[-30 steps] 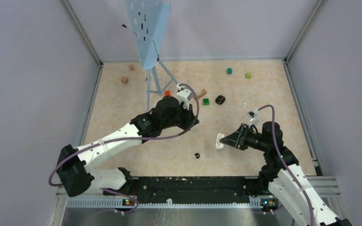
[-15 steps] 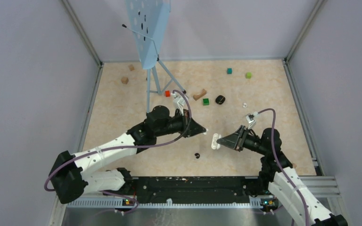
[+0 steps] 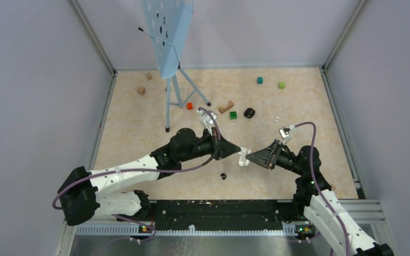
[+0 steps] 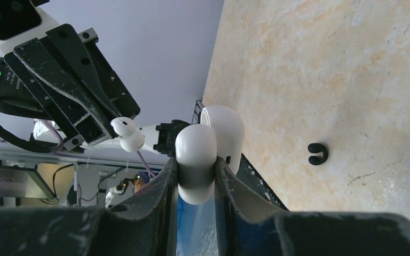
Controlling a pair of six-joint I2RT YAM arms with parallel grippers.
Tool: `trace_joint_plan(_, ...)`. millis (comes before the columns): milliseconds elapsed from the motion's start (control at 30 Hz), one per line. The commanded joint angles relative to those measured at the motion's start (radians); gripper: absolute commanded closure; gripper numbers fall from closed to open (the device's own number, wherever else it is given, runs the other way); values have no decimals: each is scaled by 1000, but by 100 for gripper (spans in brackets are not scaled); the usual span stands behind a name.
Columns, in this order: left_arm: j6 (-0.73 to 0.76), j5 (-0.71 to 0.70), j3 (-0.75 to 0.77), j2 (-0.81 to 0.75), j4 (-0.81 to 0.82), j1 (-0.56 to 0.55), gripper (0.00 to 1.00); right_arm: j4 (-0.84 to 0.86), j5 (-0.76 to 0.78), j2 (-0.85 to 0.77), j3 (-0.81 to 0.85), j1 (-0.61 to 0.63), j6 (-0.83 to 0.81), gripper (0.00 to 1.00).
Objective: Insert the wireless bluetooth earbuds into the charging case
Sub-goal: Insert the left earbud into the left side groove of the charging case.
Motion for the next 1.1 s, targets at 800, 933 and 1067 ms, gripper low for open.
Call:
trace_joint_plan(800, -85, -104, 42, 97, 54, -19, 100, 28, 19, -24, 29, -8, 6, 100)
trace_joint_plan(933, -103, -90, 39, 120, 78, -20, 100, 32, 22, -25, 30, -8, 14, 100)
trace_joint_plan(1067, -102, -81, 39, 133, 79, -26, 100, 54, 20, -24, 23, -9, 31, 100)
